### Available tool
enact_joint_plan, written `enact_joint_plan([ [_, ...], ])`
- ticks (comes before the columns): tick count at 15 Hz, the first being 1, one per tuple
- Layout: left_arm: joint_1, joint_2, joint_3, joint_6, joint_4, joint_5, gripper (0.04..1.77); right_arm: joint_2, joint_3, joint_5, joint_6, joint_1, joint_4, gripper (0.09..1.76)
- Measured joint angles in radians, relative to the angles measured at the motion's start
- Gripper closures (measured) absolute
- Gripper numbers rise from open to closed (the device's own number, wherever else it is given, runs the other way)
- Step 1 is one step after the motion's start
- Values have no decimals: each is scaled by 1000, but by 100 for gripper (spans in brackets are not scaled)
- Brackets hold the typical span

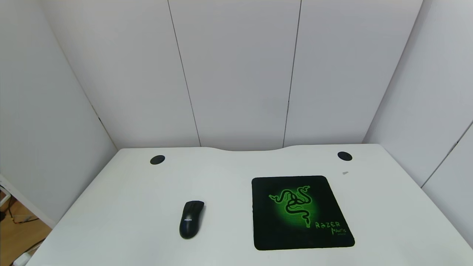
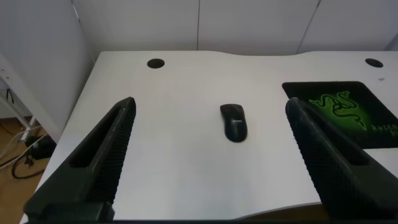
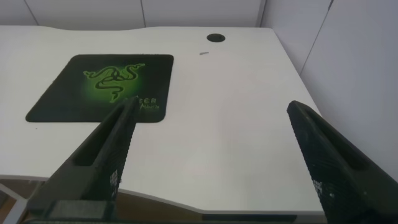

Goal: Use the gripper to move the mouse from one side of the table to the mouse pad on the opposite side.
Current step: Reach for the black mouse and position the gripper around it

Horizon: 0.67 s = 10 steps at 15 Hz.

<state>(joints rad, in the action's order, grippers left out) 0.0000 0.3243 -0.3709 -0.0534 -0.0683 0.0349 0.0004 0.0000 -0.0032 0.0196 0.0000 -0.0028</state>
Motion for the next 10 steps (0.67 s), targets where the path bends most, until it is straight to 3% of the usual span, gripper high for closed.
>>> enact_joint_plan([
  [6, 0, 348, -168, -7, -11, 0, 9, 0, 0, 0, 0, 0, 0, 14],
  [10, -1, 540, -320, -41, -217, 6, 9, 0, 0, 0, 0, 0, 0, 14],
])
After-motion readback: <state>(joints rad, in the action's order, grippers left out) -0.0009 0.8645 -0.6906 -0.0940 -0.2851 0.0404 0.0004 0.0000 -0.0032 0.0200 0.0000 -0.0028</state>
